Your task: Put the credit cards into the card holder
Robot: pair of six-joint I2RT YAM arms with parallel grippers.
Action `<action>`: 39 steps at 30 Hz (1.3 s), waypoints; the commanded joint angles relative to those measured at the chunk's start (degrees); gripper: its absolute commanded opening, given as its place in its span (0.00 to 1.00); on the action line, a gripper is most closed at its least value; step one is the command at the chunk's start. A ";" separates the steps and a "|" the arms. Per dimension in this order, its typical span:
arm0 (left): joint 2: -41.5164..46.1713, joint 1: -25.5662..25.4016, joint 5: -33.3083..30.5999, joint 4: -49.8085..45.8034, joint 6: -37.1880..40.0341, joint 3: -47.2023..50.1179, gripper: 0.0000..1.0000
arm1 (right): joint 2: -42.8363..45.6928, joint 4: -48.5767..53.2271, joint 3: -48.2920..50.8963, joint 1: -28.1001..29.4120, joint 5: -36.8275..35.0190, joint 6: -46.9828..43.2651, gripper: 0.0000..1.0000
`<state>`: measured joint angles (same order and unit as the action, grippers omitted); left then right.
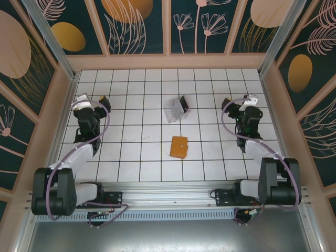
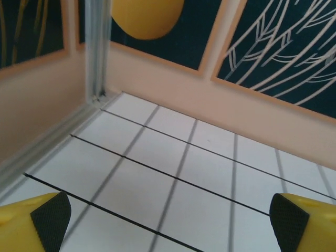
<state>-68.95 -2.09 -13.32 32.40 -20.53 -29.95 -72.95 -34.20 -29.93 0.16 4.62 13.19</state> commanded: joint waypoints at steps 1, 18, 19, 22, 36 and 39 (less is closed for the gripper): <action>2.38 -0.02 12.72 -17.64 -8.72 -1.70 0.99 | -1.10 21.92 -5.74 6.11 6.49 3.94 0.88; -10.33 -28.65 26.96 -33.52 -13.61 -8.63 0.96 | -13.01 54.80 -16.07 40.00 3.04 1.81 0.60; -11.37 -29.29 26.96 -33.79 -13.86 -9.08 0.96 | -13.18 54.56 -16.16 40.77 2.11 1.60 0.60; -14.22 -30.40 26.45 -34.11 -14.37 -10.40 0.97 | -13.44 54.25 -17.30 43.10 0.12 0.89 0.59; -16.23 -30.47 25.19 -33.49 -16.55 -11.35 0.98 | -20.91 57.31 -21.14 44.79 -3.02 -2.35 0.53; -16.64 -30.51 25.49 -33.07 -16.76 -11.42 0.99 | -22.20 57.60 -21.17 45.00 -3.18 -2.10 0.46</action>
<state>-84.93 -32.49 12.62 -0.67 -36.32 -40.53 -92.92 20.25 -50.76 44.64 2.55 11.66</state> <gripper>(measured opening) 0.985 0.483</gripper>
